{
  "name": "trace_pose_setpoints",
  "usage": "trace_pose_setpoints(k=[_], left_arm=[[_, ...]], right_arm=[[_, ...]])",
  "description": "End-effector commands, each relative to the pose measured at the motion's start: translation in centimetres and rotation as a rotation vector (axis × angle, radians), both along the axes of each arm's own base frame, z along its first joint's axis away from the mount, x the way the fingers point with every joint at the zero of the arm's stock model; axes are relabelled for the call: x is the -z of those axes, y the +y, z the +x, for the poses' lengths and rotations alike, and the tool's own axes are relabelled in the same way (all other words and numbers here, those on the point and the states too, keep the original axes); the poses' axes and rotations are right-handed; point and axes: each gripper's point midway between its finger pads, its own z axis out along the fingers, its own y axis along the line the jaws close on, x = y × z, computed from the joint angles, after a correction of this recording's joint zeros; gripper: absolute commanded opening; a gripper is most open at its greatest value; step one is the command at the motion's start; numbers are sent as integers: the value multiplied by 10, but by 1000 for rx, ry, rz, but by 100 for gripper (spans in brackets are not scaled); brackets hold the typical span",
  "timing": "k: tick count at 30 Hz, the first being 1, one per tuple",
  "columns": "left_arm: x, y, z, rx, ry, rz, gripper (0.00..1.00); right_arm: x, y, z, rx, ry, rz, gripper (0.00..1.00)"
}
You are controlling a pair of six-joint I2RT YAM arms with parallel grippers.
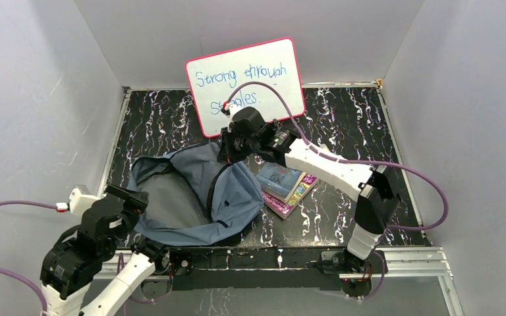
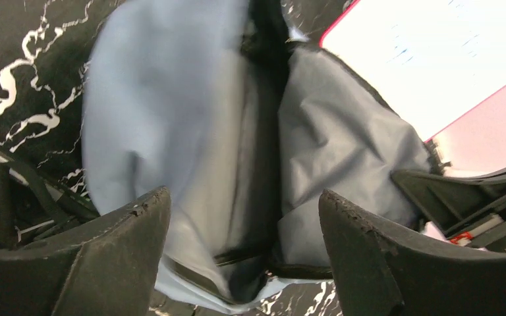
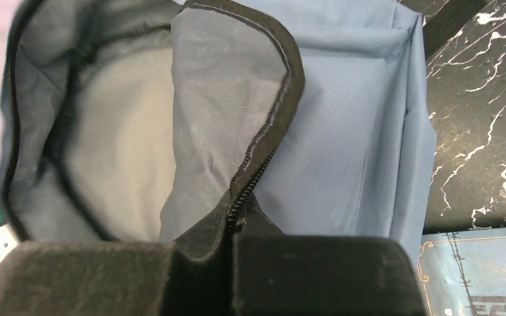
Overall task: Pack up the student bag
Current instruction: Adjust the student bag at the center of the board.
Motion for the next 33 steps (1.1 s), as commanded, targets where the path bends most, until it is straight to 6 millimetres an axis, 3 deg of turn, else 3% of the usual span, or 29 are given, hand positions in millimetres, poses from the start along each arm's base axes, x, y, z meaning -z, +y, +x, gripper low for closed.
trace_pose_setpoints(k=[1,5,8,14,17,26,33], left_arm=[[-34,18,6,-60,-27,99,80],[-54,16,13,-24,-48,137,81],[-55,-6,26,87,-69,134,81],[-22,-82,57,374,-103,-11,83],[-1,-106,67,443,-71,-64,84],[44,-112,79,375,25,-104,90],[87,-128,72,362,86,-242,90]], right_arm=[[-37,-1,10,24,-83,107,0],[-32,7,12,-9,-106,133,0],[-22,15,14,-40,-106,125,0],[-13,20,7,-78,-79,145,0],[-6,14,1,-67,-53,152,0],[-5,6,-13,-54,-2,204,2],[-8,3,-11,-31,-11,211,4]])
